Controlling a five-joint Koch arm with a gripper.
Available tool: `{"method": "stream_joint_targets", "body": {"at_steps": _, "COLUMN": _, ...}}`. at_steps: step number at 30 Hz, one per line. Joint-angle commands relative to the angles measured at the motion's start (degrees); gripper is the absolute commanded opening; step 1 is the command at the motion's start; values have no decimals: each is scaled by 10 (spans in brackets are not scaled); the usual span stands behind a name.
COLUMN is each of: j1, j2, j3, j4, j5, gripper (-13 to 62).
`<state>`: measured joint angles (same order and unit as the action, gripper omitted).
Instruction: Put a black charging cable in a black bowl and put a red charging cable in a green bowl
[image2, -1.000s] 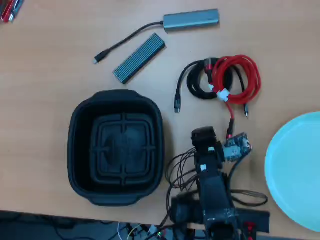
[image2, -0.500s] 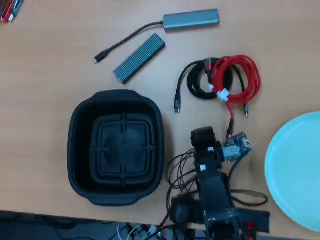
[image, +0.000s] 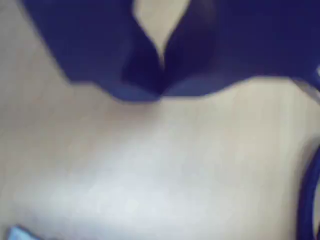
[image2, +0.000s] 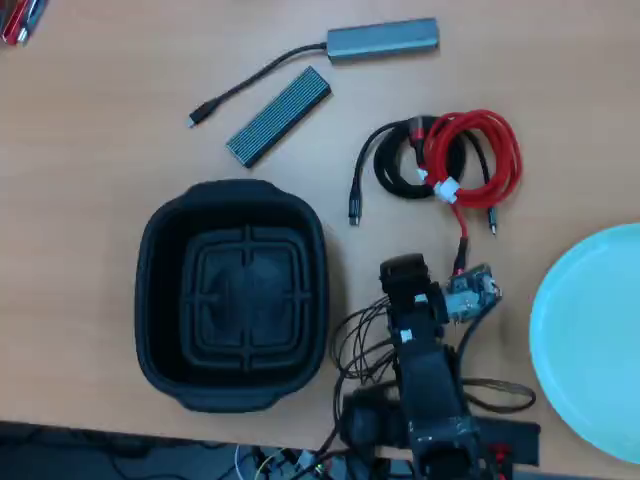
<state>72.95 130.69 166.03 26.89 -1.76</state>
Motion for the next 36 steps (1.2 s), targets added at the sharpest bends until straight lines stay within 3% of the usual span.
{"method": "stream_joint_targets", "body": {"at_steps": 1, "j1": 18, "j2": 52, "j3": -1, "j4": 25, "j5": 10, "gripper": -78}}
{"method": "stream_joint_targets", "body": {"at_steps": 21, "j1": 23, "j2": 53, "j3": -8, "j4": 42, "j5": 31, "gripper": -78}}
{"method": "stream_joint_targets", "body": {"at_steps": 36, "j1": -4, "j2": 25, "j3": -312, "j4": 313, "j5": 69, "gripper": -79}}
